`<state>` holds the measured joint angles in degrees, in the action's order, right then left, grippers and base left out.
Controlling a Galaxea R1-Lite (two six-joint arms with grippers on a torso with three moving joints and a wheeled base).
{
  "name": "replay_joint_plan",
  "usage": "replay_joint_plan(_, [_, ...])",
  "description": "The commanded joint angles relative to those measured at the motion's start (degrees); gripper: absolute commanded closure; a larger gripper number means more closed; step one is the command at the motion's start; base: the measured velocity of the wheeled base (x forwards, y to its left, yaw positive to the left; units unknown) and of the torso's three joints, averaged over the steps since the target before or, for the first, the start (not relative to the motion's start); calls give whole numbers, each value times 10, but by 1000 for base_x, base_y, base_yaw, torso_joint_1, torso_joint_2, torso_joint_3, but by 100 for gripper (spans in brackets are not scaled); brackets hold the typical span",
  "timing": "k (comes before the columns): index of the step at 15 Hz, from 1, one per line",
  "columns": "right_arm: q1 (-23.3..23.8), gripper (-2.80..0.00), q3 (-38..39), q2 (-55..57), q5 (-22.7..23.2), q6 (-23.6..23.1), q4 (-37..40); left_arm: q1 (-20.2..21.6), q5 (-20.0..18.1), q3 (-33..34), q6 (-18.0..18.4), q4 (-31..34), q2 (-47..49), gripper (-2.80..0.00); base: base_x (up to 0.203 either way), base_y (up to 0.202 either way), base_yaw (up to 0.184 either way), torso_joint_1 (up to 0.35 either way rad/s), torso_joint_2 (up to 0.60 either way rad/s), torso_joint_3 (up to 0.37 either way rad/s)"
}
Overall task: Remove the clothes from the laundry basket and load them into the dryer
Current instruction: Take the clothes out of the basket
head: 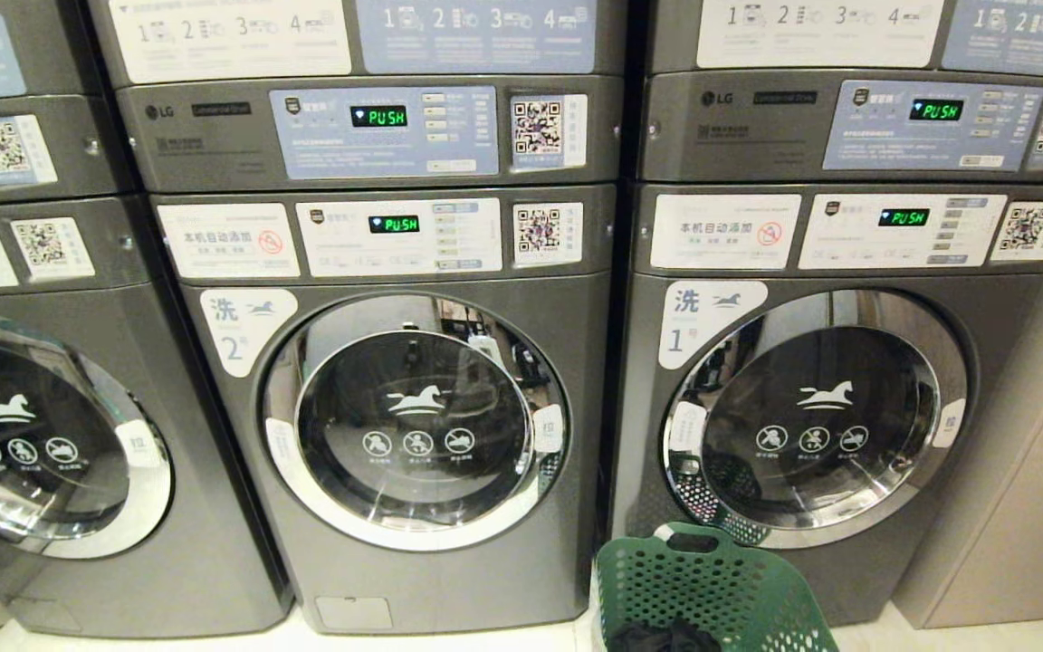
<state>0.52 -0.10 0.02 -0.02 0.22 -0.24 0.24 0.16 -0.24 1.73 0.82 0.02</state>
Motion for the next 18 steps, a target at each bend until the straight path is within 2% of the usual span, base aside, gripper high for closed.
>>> replay_joint_plan(1, [0,0,0,0,0,0,0,0,0,0,0,0,0,0,0,0,0,2,12,-169])
replay_joint_plan(18, [0,0,0,0,0,0,0,0,-1,0,-1,0,0,0,0,0,0,2,5,-196])
